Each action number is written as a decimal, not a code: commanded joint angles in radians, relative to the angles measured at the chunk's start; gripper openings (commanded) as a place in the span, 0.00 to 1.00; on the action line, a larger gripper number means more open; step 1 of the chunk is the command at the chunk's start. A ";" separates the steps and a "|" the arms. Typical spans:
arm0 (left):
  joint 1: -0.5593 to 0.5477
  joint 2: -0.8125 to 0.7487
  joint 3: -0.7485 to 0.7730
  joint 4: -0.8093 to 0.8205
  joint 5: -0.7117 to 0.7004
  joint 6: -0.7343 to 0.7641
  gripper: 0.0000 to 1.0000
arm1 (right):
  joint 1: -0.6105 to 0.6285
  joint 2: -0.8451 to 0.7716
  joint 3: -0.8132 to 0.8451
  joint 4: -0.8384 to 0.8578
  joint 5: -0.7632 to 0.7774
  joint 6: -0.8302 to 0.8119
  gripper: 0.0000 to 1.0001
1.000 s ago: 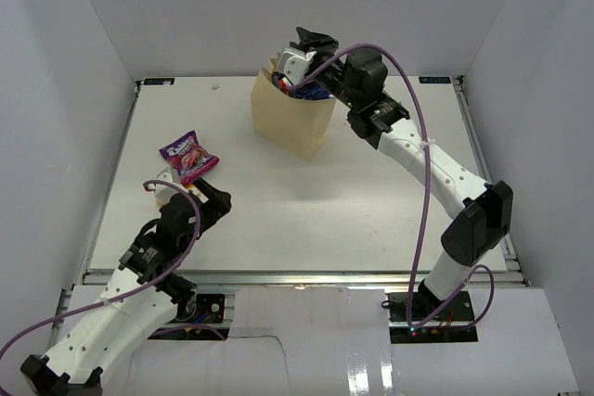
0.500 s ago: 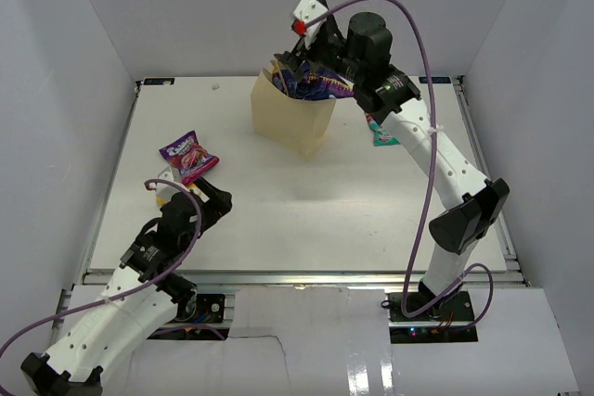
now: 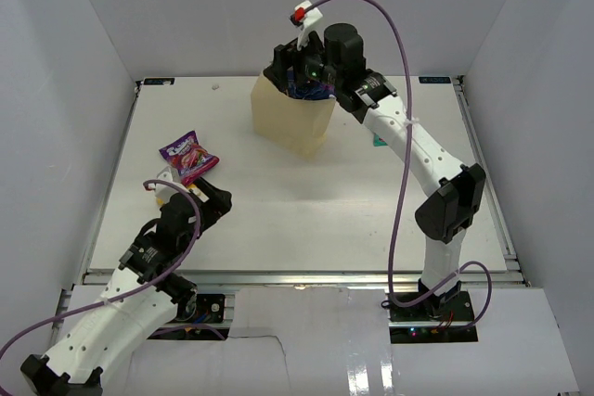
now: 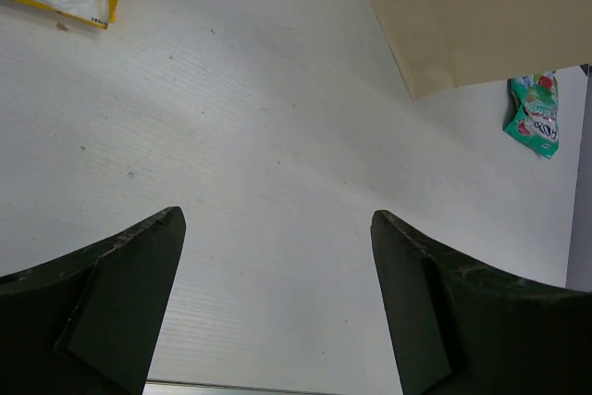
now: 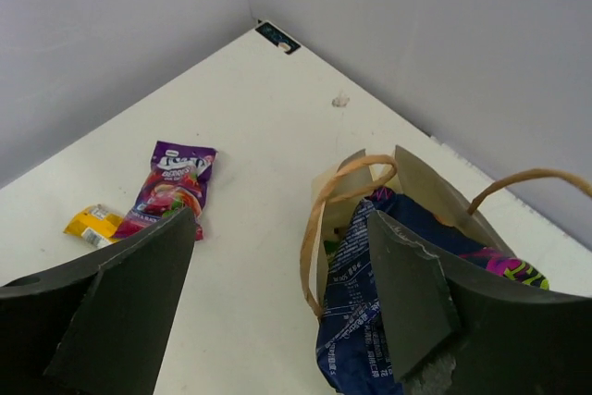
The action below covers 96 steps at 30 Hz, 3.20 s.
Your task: Place the snacks into the paper bag
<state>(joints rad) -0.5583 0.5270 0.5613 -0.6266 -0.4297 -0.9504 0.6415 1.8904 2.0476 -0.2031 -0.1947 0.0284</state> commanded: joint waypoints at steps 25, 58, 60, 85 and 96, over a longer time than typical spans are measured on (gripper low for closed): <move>0.003 0.048 -0.005 0.030 0.003 0.013 0.93 | 0.009 0.036 0.121 0.269 -0.339 -0.067 0.08; 0.003 0.122 0.086 0.060 -0.144 0.047 0.98 | -0.034 -0.088 -0.014 0.266 -0.354 -0.059 0.08; 0.003 0.165 0.109 0.114 -0.158 0.055 0.98 | -0.043 -0.094 0.000 0.265 -0.365 -0.062 0.08; 0.195 0.677 0.078 0.485 0.496 -0.116 0.47 | -0.075 -0.105 0.026 0.278 -0.356 -0.139 0.08; 0.196 0.927 0.092 0.712 0.625 -0.106 0.47 | 0.010 -0.238 -0.185 0.252 -0.469 -0.117 0.08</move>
<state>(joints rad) -0.3626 1.3918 0.6250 0.0357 0.1665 -1.0729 0.5900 1.8233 1.9060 -0.1284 -0.5667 -0.0860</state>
